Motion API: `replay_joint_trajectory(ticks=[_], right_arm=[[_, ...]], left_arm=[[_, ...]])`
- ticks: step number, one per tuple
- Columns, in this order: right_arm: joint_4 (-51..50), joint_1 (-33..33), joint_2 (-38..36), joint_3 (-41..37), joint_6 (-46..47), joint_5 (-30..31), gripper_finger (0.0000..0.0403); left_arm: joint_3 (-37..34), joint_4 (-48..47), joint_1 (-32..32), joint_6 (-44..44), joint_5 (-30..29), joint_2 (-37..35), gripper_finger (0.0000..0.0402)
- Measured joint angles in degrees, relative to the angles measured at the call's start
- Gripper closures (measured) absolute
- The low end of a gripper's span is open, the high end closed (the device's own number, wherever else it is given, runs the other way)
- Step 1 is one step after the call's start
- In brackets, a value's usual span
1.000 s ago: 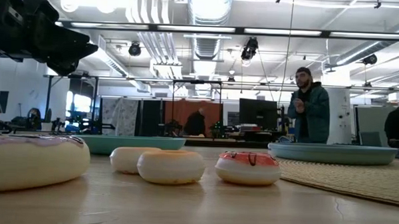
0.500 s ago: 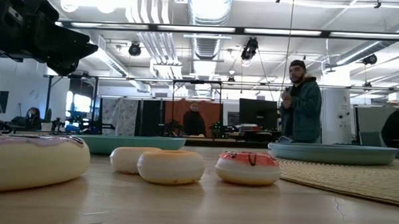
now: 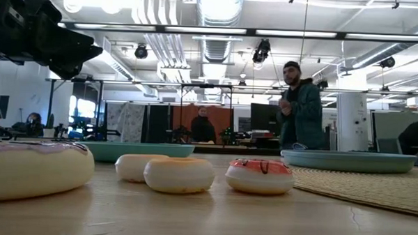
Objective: Pick & Place donuts
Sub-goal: Put the large blue donut on the gray plate
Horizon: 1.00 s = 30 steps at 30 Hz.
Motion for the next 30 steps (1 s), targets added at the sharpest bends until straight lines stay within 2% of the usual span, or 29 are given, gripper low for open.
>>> replay_joint_trajectory(ticks=[12,16,20,24,27,30], right_arm=[[5.4,-0.4,-0.1,-4.9,5.5,-0.7,0.0200],[2.8,-0.5,-0.7,-2.5,5.8,0.6,0.0251],[-5.2,-2.2,-3.3,2.0,6.1,8.8,0.0321],[-12.5,-8.3,-8.3,3.8,6.4,15.7,0.0381],[-13.1,-16.7,-13.3,2.7,6.5,18.4,0.0386],[-11.2,-28.8,-17.4,-0.5,7.2,20.4,0.0379]], left_arm=[[0.0,0.0,0.0,0.0,0.0,0.0,0.0284],[0.0,0.0,0.0,0.0,0.0,0.0,0.0284],[0.0,0.0,0.0,0.0,0.0,0.0,0.0284],[0.0,0.0,0.0,0.0,0.0,0.0,0.0284],[0.0,0.0,0.0,0.0,0.0,0.0,0.0284],[0.0,0.0,0.0,0.0,0.0,0.0,0.0284]])
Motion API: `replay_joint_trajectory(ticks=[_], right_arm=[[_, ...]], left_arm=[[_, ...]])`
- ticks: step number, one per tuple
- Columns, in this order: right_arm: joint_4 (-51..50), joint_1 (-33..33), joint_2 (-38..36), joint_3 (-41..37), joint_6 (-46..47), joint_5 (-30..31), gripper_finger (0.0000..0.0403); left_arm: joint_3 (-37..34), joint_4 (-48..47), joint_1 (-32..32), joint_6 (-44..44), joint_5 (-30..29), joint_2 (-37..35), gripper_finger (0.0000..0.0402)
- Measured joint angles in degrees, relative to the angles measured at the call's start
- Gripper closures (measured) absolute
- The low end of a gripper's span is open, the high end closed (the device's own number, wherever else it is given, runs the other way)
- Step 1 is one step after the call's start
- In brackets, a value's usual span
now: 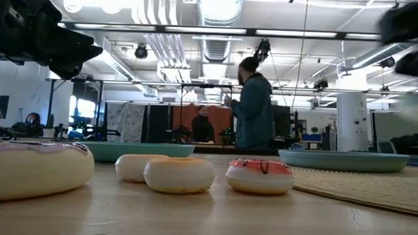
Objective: Pick & Place donuts
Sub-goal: Put the large blue donut on the gray plate
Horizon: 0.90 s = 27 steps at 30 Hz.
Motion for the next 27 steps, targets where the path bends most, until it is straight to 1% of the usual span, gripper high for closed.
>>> replay_joint_trajectory(ticks=[3,6,8,10,13,15,17,20,23,27], right_arm=[[7.8,-12.2,-3.6,-3.4,-3.9,0.4,0.0375],[12.8,-22.4,-3.9,-5.8,-8.6,-3.2,0.0374],[12.9,-27.4,-2.7,-6.9,-11.6,-4.7,0.0374],[13.4,-31.0,-0.9,-7.4,-14.3,-5.9,0.0374],[13.7,-34.6,2.2,-7.8,-17.3,-8.9,0.0374],[13.7,-36.2,4.2,-7.9,-20.4,-12.6,0.0374],[13.4,-36.7,5.9,-7.9,-22.8,-16.2,0.0373],[13.2,-36.6,7.4,-7.8,-25.1,-17.8,0.0361],[13.2,-36.6,7.7,-7.4,-26.0,-18.0,0.0329],[10.5,-36.6,7.2,-6.2,-26.4,-18.0,0.0267]], left_arm=[[0.0,0.0,0.0,0.0,0.0,0.0,0.0284],[0.0,0.0,0.0,0.0,0.0,0.0,0.0284],[0.0,0.0,0.0,0.0,0.0,0.0,0.0284],[0.0,0.0,0.0,0.0,0.0,0.0,0.0284],[0.0,0.0,0.0,0.0,0.0,0.1,0.0284],[0.0,0.0,0.0,0.0,0.0,0.1,0.0284],[0.0,0.0,0.0,0.0,0.0,0.1,0.0284],[0.0,0.0,0.0,0.0,0.0,0.1,0.0284],[0.0,0.0,0.0,0.0,0.0,0.1,0.0284],[0.0,0.0,0.0,0.0,0.0,0.1,0.0284]])
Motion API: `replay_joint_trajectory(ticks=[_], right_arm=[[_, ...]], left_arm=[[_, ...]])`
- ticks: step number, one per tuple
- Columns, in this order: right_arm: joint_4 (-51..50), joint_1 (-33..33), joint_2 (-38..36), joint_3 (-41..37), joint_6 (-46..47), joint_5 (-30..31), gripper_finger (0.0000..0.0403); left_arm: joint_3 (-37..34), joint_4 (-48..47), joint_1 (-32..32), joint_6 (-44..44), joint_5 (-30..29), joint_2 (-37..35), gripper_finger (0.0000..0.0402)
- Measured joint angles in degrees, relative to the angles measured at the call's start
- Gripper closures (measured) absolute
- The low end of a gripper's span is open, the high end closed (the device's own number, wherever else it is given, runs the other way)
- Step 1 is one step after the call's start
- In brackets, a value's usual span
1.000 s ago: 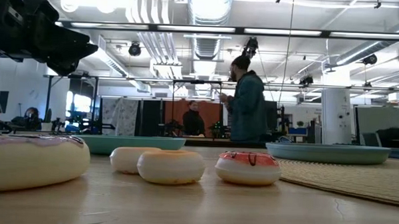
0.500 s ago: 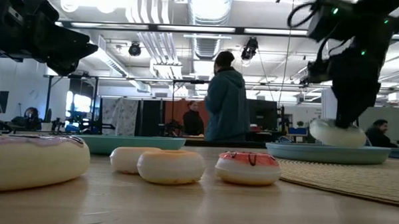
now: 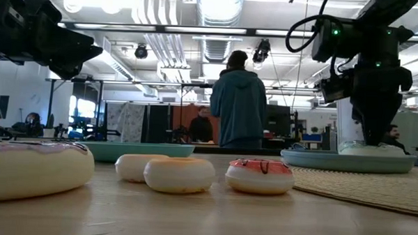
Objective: Pick & Place donuts
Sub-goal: Put the large blue donut on the gray plate, then put the small blue donut on the blue plate
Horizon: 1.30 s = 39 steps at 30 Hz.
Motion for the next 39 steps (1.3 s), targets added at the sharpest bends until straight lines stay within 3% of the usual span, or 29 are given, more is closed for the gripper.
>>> replay_joint_trajectory(ticks=[7,15,17,19,26,33,39], right_arm=[[-7.2,0.1,-2.9,4.5,-5.7,1.7,0.0185],[-0.1,0.1,-7.2,9.0,-5.4,6.1,0.0166],[0.0,-0.6,-6.0,10.2,-2.1,12.3,0.0166],[-1.6,-3.6,-4.3,11.3,5.1,18.8,0.0169],[-1.3,-15.5,0.5,15.6,18.2,19.9,0.0177],[-0.1,-30.0,8.1,20.3,14.5,20.2,0.0177],[0.3,-39.2,18.9,24.8,6.1,18.3,0.0177]], left_arm=[[0.0,0.0,0.0,0.0,0.0,0.0,0.0284],[0.0,0.0,0.0,0.0,0.0,0.0,0.0284],[0.0,0.0,0.0,0.0,0.0,0.0,0.0284],[0.0,0.0,0.0,0.0,0.0,0.0,0.0284],[0.0,0.0,0.0,0.0,0.0,0.1,0.0284],[0.0,0.0,0.0,0.0,0.0,0.1,0.0284],[0.0,0.0,0.0,0.0,0.0,0.1,0.0284]])
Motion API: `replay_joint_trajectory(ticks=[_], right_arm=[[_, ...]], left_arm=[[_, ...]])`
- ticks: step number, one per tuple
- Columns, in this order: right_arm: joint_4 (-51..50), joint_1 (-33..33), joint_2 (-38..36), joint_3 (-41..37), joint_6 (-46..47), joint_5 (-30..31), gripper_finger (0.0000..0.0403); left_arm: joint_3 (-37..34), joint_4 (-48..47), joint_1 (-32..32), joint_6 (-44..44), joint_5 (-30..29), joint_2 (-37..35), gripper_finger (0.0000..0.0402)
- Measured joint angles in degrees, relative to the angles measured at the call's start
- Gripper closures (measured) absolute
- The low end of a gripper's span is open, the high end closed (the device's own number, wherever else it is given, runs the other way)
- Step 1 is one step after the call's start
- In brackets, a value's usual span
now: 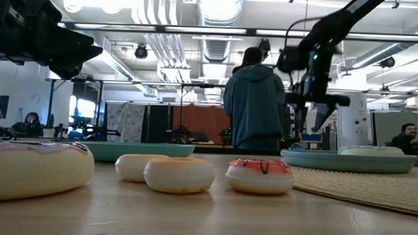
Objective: Pick & Place donuts
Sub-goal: Put the small blue donut on the blue plate
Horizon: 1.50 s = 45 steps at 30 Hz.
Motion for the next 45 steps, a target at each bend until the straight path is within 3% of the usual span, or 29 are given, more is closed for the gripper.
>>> replay_joint_trajectory(ticks=[6,12,23,40,45], right_arm=[[0.5,-3.1,10.7,6.4,-6.4,-2.5,0.0178],[0.7,-4.2,15.7,12.1,-9.2,-2.8,0.0186],[0.3,-7.0,17.5,12.0,-12.0,-4.5,0.0211],[3.0,-7.4,21.6,12.3,-13.5,-6.3,0.0216],[5.2,-7.5,20.9,12.3,-18.5,-6.2,0.0260]], left_arm=[[0.0,0.0,0.0,0.0,0.0,0.0,0.0284],[0.0,0.0,0.0,0.0,0.0,0.0,0.0284],[0.0,0.0,0.0,0.0,0.0,0.0,0.0284],[0.0,0.0,0.0,0.0,0.0,0.0,0.0284],[0.0,0.0,0.0,0.0,0.0,0.0,0.0284]])
